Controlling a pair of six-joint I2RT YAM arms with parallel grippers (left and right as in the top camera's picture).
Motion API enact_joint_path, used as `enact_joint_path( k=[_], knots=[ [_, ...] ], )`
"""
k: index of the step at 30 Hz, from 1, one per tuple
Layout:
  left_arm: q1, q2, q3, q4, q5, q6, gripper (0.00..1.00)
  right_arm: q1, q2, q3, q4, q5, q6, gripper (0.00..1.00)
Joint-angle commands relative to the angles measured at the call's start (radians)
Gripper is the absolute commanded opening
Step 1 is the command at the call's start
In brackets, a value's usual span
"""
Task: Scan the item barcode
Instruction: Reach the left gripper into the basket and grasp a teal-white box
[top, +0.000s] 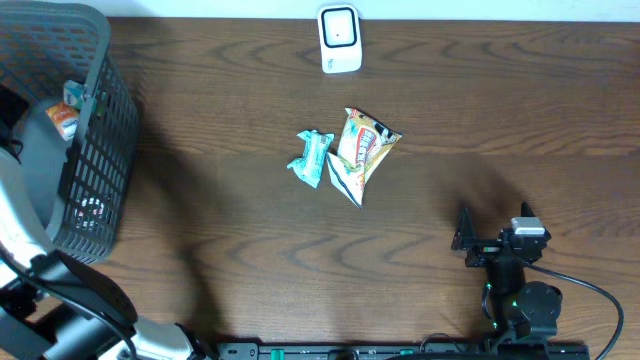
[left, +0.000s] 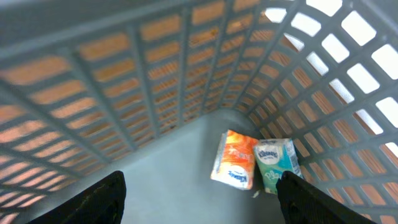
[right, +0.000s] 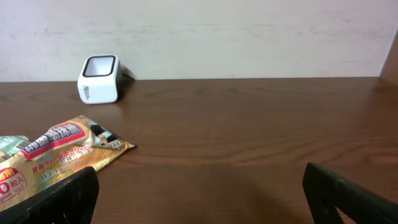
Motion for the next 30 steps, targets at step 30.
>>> enact_joint_path(
  k=[30],
  knots=[
    [-0.168, 0.461, -0.005, 0.362, 0.196, -0.036, 0.73, 0.000, -0.003, -0.002, -0.004, 0.001, -0.015, 0.99]
  ],
)
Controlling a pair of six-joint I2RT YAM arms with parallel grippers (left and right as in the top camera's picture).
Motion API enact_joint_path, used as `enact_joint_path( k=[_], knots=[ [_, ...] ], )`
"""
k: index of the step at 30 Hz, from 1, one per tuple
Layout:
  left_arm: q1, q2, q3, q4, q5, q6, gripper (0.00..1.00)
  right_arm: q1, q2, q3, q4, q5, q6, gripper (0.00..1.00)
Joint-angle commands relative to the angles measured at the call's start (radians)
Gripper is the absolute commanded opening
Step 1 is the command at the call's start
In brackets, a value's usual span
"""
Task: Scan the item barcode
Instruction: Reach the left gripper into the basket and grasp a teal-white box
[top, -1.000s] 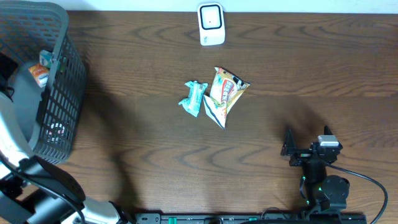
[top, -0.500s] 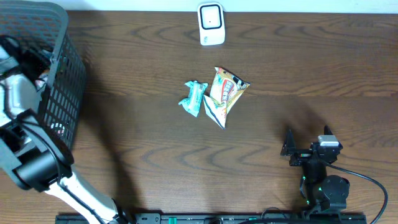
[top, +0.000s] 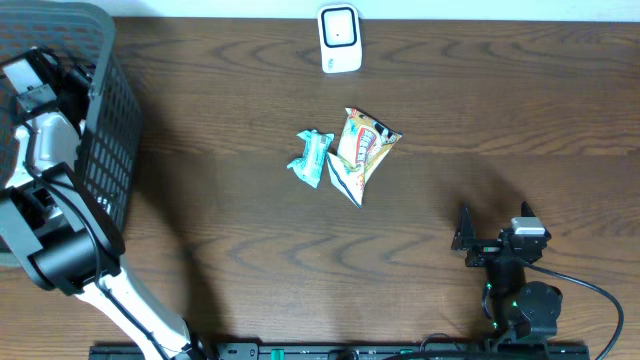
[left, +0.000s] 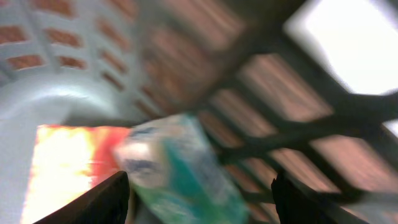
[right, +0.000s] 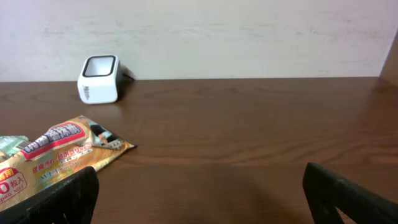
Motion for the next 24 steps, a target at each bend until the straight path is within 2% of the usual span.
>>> enact_joint_path(
  k=[1, 3, 4, 5, 7, 8, 11, 18, 24],
  knots=[
    [-0.011, 0.081, -0.005, 0.020, -0.048, -0.014, 0.73, 0.000, -0.003, -0.002, -0.004, 0.001, -0.015, 0.99],
    [-0.009, 0.098, -0.005, 0.039, -0.051, -0.014, 0.73, 0.000, -0.003, -0.002, -0.005, 0.001, -0.015, 0.99],
    [-0.008, 0.103, -0.005, 0.044, -0.056, -0.014, 0.62, 0.000, -0.003, -0.002, -0.005, 0.001, -0.015, 0.99],
    [-0.006, 0.104, -0.005, 0.045, -0.058, -0.013, 0.59, 0.000, -0.003, -0.002, -0.005, 0.001, -0.015, 0.99],
    [-0.003, 0.104, -0.005, 0.051, -0.060, -0.013, 0.44, 0.000, -0.003, -0.002, -0.005, 0.001, -0.015, 0.99],
    [0.003, 0.104, -0.005, 0.055, -0.060, -0.010, 0.29, 0.000, -0.003, -0.002, -0.005, 0.001, -0.015, 0.99],
    [0.021, 0.103, -0.005, 0.051, -0.059, -0.010, 0.08, 0.000, -0.003, -0.002, -0.005, 0.001, -0.015, 0.99],
    [0.080, -0.013, -0.005, -0.005, -0.055, -0.018, 0.07, 0.000, -0.003, -0.002, -0.005, 0.001, -0.015, 0.99],
    [0.098, -0.210, -0.005, -0.047, -0.055, -0.117, 0.07, 0.000, -0.003, -0.002, -0.005, 0.001, -0.015, 0.99]
  ],
)
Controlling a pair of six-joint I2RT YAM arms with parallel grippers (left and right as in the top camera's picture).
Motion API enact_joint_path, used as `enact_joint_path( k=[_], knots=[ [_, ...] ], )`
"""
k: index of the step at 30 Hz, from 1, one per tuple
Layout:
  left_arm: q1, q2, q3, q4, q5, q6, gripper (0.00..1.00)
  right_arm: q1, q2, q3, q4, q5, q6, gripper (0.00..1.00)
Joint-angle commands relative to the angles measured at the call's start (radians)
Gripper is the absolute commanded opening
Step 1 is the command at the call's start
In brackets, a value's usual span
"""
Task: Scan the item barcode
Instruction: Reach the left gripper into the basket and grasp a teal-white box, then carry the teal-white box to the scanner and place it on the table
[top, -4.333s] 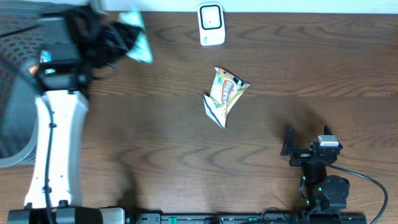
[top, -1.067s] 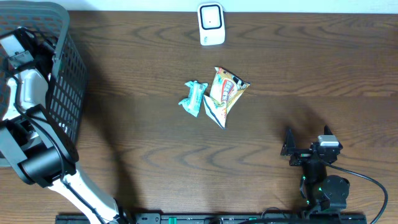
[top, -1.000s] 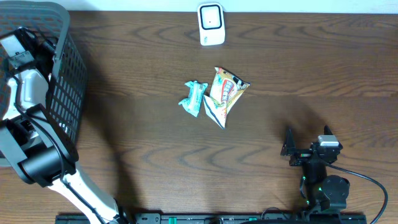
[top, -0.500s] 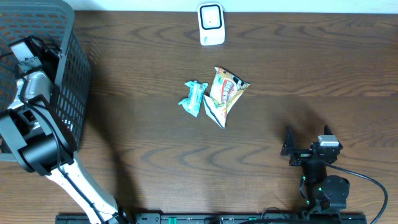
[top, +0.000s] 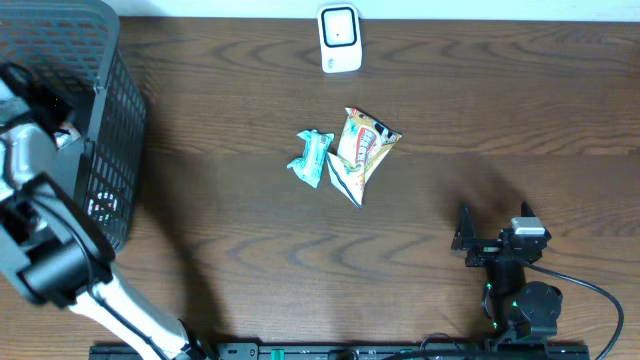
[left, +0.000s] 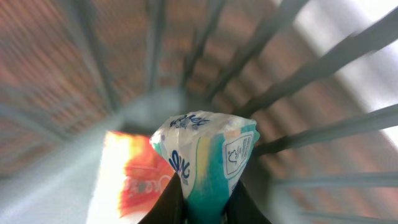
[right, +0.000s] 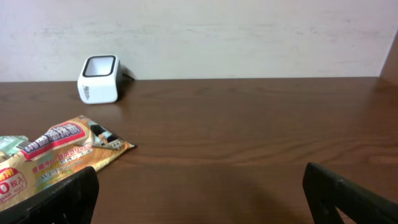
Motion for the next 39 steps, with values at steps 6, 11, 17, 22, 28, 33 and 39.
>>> enact_joint_path(
  k=[6, 11, 17, 22, 28, 33, 39],
  knots=[
    [0.000, -0.406, 0.008, -0.264, -0.007, -0.251, 0.07, 0.000, -0.003, -0.002, -0.005, 0.001, -0.015, 0.99],
    [-0.006, -0.546, 0.008, -0.429, 0.204, -0.291, 0.07, 0.000, -0.003, -0.002, -0.004, 0.001, -0.015, 0.99],
    [-0.091, -0.665, 0.008, -0.409, 0.419, -0.220, 0.07, 0.000, -0.003, -0.002, -0.004, 0.001, -0.015, 0.99],
    [-0.166, -0.741, 0.008, -0.381, 0.420, -0.163, 0.07, 0.000, -0.003, -0.002, -0.004, 0.001, -0.015, 0.99],
    [-0.301, -0.764, 0.008, -0.425, 0.420, -0.013, 0.08, 0.000, -0.003, -0.002, -0.004, 0.001, -0.015, 0.99],
    [-0.494, -0.710, 0.008, -0.462, 0.406, 0.105, 0.07, 0.000, -0.003, -0.002, -0.005, 0.001, -0.015, 0.99],
    [-0.782, -0.518, 0.008, -0.560, -0.039, 0.121, 0.07, 0.000, -0.003, -0.002, -0.004, 0.001, -0.015, 0.99]
  ],
)
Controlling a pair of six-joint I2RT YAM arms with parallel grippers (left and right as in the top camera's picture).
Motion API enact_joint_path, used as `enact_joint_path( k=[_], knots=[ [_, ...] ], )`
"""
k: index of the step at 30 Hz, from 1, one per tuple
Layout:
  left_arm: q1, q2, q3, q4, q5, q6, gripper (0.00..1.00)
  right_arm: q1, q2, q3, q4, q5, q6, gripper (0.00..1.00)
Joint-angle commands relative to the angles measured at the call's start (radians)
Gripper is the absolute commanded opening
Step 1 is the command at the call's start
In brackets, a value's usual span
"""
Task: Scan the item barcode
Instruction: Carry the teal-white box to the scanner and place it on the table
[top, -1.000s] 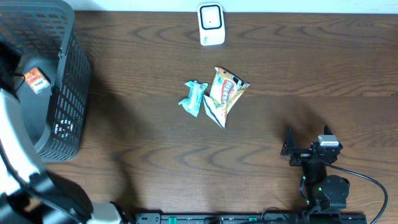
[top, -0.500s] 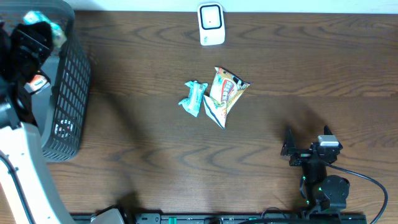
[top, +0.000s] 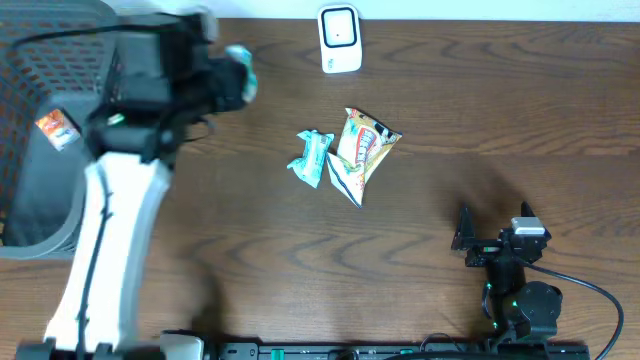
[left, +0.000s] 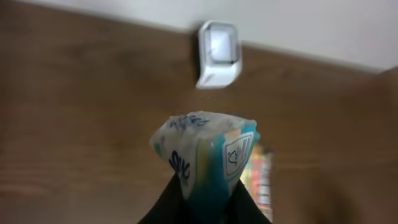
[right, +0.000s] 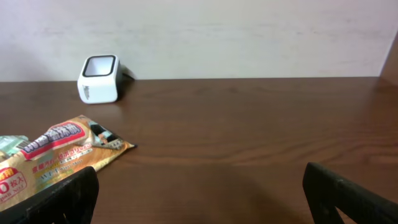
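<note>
A white and teal tissue pack (top: 240, 84) is held above the table's back left, with my left gripper (top: 226, 88) shut on it. In the left wrist view the pack (left: 205, 155) fills the centre between the dark fingers (left: 171, 202), and the white barcode scanner (left: 219, 53) stands beyond it. From overhead the scanner (top: 340, 40) is at the back edge, right of the pack. My right gripper (top: 490, 240) rests open at the front right, its fingers (right: 59, 196) wide apart with nothing between them.
A grey mesh basket (top: 60, 50) stands at the far left with an orange packet (top: 55, 125) inside. Mid-table lie a yellow snack bag (top: 362, 150) and a small teal pack (top: 312, 157). The right wrist view shows the snack bag (right: 62, 149) and scanner (right: 99, 79).
My left gripper, shut on the tissue pack, was inside the basket; it is now out over the table, left of the scanner. The right arm has not moved.
My left gripper was open above an orange packet and a tissue pack on the basket floor. Then it was open close over the tissue pack. Then it was shut on the pack inside the basket, and now holds it over the table near the scanner.
</note>
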Motion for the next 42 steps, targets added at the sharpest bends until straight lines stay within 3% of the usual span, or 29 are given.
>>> enact_joint_path(
  k=[1, 6, 14, 16, 20, 21, 23, 25, 35, 38, 42],
  knots=[
    [-0.142, 0.147, 0.001, -0.030, -0.304, 0.035, 0.07, 0.000, -0.004, -0.002, -0.004, 0.001, -0.015, 0.99],
    [-0.235, 0.317, 0.001, -0.031, -0.444, 0.035, 0.08, 0.000, -0.004, -0.002, -0.004, 0.001, -0.015, 0.99],
    [-0.288, 0.538, 0.001, -0.031, -0.449, 0.035, 0.09, 0.000, -0.004, -0.002, -0.004, 0.001, -0.015, 0.99],
    [-0.288, 0.565, 0.001, -0.031, -0.453, 0.035, 0.17, 0.000, -0.004, -0.002, -0.004, 0.001, -0.015, 0.99],
    [-0.288, 0.576, 0.001, -0.032, -0.452, 0.035, 0.23, 0.000, -0.004, -0.002, -0.004, 0.001, -0.015, 0.99],
    [-0.288, 0.576, 0.001, -0.032, -0.452, 0.035, 0.29, 0.000, -0.004, -0.002, -0.004, 0.001, -0.015, 0.99],
    [-0.288, 0.576, 0.002, -0.035, -0.452, 0.035, 0.50, 0.000, -0.004, -0.002, -0.004, 0.001, -0.015, 0.99],
    [-0.286, 0.573, 0.005, -0.034, -0.453, 0.043, 0.55, 0.000, -0.004, -0.002, -0.004, 0.001, -0.015, 0.99],
    [-0.222, 0.309, 0.074, 0.023, -0.556, 0.088, 0.62, 0.000, -0.004, -0.002, -0.004, 0.001, -0.015, 0.99],
    [-0.160, 0.186, 0.075, 0.117, -0.595, 0.088, 0.81, 0.000, -0.004, -0.002, -0.004, 0.001, -0.015, 0.99],
    [-0.021, 0.071, 0.075, 0.239, -0.595, 0.087, 0.84, 0.000, -0.004, -0.002, -0.004, 0.001, -0.015, 0.99]
  ],
)
